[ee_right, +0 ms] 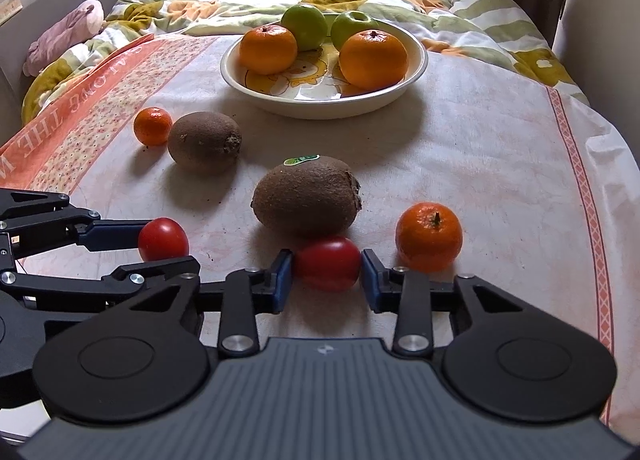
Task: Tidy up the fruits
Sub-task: 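Close the left tool on a red tomato while the right tool grasps another red tomato, then carry both red tomatoes into the duck bowl and open both tools to release them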
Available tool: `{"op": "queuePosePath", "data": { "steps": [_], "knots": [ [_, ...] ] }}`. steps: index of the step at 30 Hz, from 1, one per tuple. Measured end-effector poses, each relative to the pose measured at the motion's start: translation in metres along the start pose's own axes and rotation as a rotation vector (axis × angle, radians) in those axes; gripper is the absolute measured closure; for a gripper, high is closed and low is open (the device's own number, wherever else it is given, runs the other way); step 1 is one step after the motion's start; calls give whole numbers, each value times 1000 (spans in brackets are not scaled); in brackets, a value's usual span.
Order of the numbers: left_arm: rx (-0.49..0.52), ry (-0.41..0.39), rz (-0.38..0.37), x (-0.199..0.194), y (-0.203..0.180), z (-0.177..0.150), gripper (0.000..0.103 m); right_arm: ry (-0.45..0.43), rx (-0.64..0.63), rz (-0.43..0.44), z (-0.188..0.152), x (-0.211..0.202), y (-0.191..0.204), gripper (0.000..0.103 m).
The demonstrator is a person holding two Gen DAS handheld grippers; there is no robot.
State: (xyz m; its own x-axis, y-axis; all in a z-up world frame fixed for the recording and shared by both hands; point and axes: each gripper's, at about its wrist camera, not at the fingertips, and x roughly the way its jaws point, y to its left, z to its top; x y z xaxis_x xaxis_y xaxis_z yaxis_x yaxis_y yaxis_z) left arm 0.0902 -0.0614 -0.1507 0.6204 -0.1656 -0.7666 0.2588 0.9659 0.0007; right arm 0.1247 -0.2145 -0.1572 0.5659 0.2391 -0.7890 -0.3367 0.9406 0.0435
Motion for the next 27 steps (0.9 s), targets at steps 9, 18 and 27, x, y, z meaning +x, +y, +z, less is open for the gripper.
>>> {"op": "queuePosePath", "data": {
  "steps": [9, 18, 27],
  "knots": [
    [-55, -7, 7, -18, 2, 8, 65, -17, 16, 23, 2, -23, -4, 52],
    [-109, -57, 61, -61, 2, 36, 65, -74, 8, 49, 25, -68, -16, 52],
    [-100, -129, 95, -76, 18, 87, 65, -142, -15, 43, 69, -85, -24, 52]
  ]
}}
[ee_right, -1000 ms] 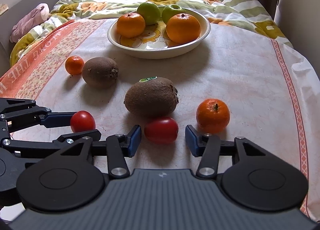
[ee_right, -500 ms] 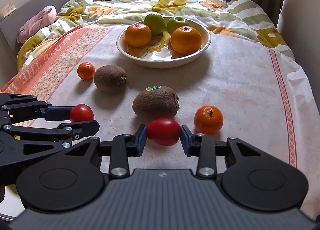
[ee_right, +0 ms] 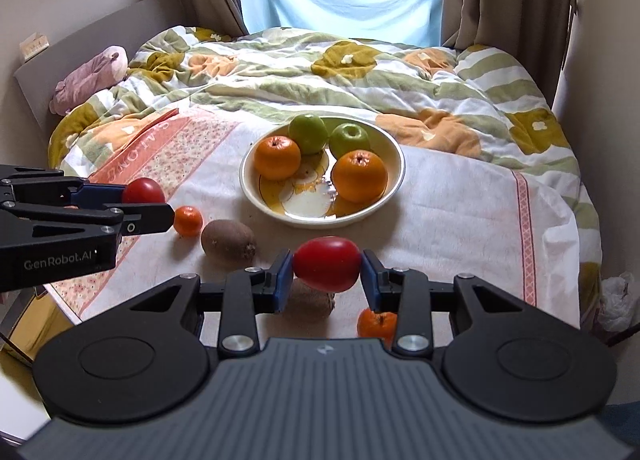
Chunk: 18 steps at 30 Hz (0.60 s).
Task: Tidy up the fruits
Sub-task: 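Carry both red tomatoes into the duck bowl and open both tools to release them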
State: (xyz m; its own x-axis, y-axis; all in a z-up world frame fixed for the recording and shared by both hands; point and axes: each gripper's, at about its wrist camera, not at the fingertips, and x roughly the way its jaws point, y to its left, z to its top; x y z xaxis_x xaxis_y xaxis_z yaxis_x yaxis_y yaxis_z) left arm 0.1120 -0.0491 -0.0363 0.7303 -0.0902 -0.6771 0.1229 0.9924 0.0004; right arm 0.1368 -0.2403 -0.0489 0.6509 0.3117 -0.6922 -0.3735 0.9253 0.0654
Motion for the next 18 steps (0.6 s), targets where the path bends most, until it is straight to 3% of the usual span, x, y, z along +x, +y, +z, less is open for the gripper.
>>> {"op": "queuePosePath", "data": {
  "steps": [8, 18],
  "knots": [
    [40, -19, -65, 35, 16, 49, 65, -17, 26, -32, 38, 26, 0, 52],
    [109, 60, -167, 113, 22, 95, 65, 65, 99, -72, 60, 93, -4, 52]
  ]
}}
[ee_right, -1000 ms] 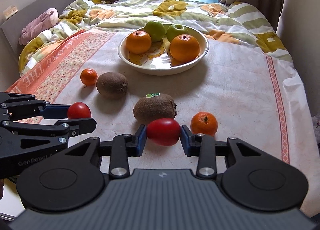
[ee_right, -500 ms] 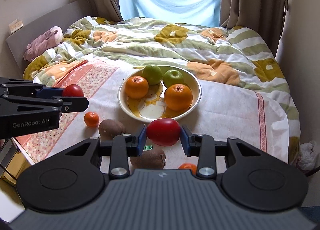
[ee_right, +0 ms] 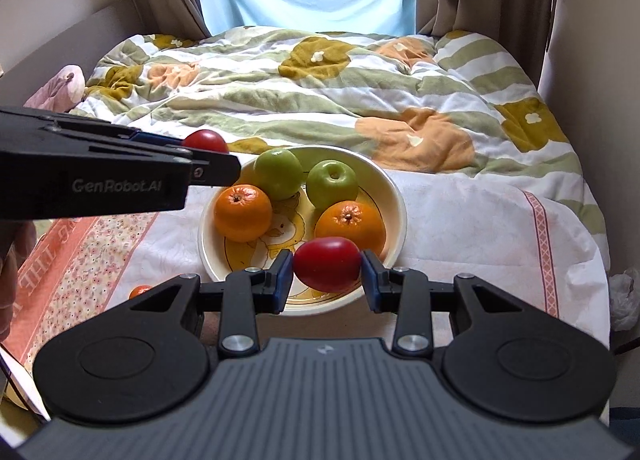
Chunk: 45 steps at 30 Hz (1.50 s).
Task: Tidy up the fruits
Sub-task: 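Carry both red tomatoes into the duck bowl and open both tools to release them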
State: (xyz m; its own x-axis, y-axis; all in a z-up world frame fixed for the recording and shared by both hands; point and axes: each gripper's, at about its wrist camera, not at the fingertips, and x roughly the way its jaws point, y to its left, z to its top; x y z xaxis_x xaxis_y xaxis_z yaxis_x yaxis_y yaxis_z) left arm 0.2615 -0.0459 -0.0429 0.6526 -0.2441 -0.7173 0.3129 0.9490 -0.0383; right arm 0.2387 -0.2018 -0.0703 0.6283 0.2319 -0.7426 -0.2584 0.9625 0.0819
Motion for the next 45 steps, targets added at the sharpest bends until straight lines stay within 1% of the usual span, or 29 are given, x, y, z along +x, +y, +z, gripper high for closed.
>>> {"op": "queuePosePath", "data": {
  "steps": [3, 8, 13, 17, 18, 20, 22, 23, 24, 25, 29, 34, 40, 45],
  "knots": [
    [22, 38, -22, 27, 4, 8, 65, 29, 7, -3, 2, 16, 0, 52],
    [55, 123, -29, 70, 7, 11, 65, 52, 19, -29, 5, 32, -4, 52],
    [83, 185, -50, 94, 6, 6, 65, 74, 16, -38, 6, 43, -7, 52],
    [99, 208, -59, 104, 3, 5, 65, 90, 20, -39, 5, 47, -9, 52],
    [100, 214, -62, 106, 3, 5, 62, 92, 19, -40, 5, 47, -11, 52],
    [99, 213, -48, 107, 3, 7, 50, 99, 18, -38, 5, 47, -12, 52],
    [84, 204, -68, 103, 7, 8, 30, 104, 19, -35, 5, 46, -13, 52],
    [77, 196, -63, 100, 9, 9, 22, 108, 21, -32, 5, 46, -14, 52],
    [75, 183, -55, 97, 11, 9, 6, 113, 23, -28, 5, 46, -14, 52],
    [74, 159, -45, 91, 13, 10, 2, 114, 25, -25, 5, 45, -15, 52],
    [66, 139, -26, 75, 18, 12, 2, 128, 14, -10, 4, 46, -12, 52],
    [31, 123, -3, 59, 28, 9, 2, 143, 5, 20, 4, 51, -4, 52],
    [-10, 135, 29, 48, 38, -4, 2, 175, 7, 53, 3, 67, 6, 52],
    [-40, 149, 42, 43, 47, -14, 2, 178, 15, 64, 3, 73, 11, 52]
  ]
}}
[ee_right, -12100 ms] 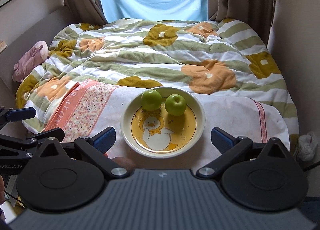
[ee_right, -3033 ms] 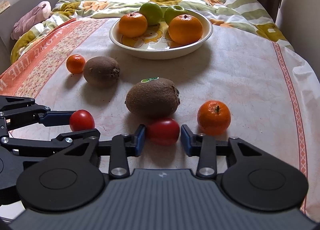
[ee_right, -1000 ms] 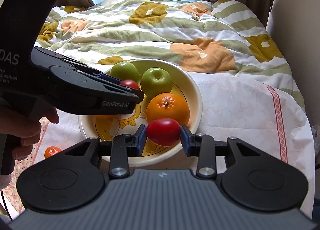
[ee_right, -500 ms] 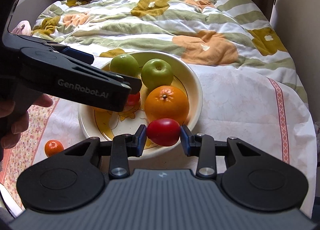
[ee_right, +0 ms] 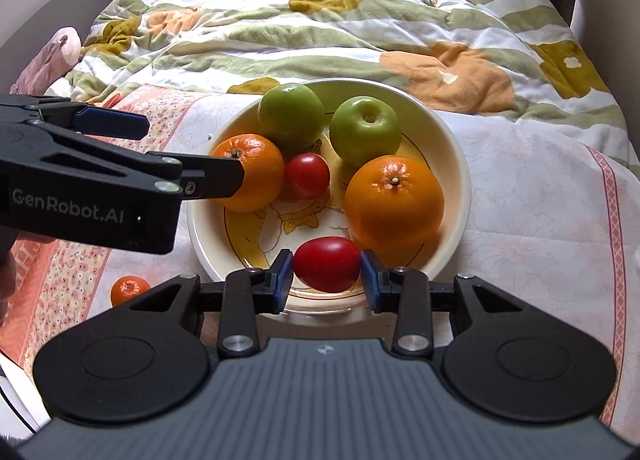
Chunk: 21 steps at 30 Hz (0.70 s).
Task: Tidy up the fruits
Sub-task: 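Carry both red tomatoes into the duck bowl and open both tools to release them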
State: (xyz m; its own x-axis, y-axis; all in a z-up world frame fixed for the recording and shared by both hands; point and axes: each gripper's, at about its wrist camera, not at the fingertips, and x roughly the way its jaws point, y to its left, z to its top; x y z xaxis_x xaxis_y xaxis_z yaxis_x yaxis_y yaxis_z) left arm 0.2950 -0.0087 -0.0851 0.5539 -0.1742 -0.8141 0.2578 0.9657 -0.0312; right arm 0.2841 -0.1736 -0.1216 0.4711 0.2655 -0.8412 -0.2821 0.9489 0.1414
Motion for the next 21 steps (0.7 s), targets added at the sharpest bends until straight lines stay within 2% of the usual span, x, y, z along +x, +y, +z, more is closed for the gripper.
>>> {"op": "queuePosePath", "data": {
  "steps": [4, 6, 8, 10, 21],
  "knots": [
    [-16, -5, 7, -3, 5, -2, 2, -18, 0, -30, 0, -1, 1, 50],
    [-20, -11, 8, -5, 6, -2, 2, -24, -18, -31, -1, -2, 2, 35],
    [-28, -15, 6, -8, 7, -3, 2, -34, -29, -29, -2, -5, 3, 11],
    [-35, -15, 3, -10, 8, -5, 2, -49, -40, -32, -4, -8, 4, 0],
    [-37, -54, 32, -33, -1, -10, 2, -121, -58, -34, -12, -35, 5, 0]
  ]
}}
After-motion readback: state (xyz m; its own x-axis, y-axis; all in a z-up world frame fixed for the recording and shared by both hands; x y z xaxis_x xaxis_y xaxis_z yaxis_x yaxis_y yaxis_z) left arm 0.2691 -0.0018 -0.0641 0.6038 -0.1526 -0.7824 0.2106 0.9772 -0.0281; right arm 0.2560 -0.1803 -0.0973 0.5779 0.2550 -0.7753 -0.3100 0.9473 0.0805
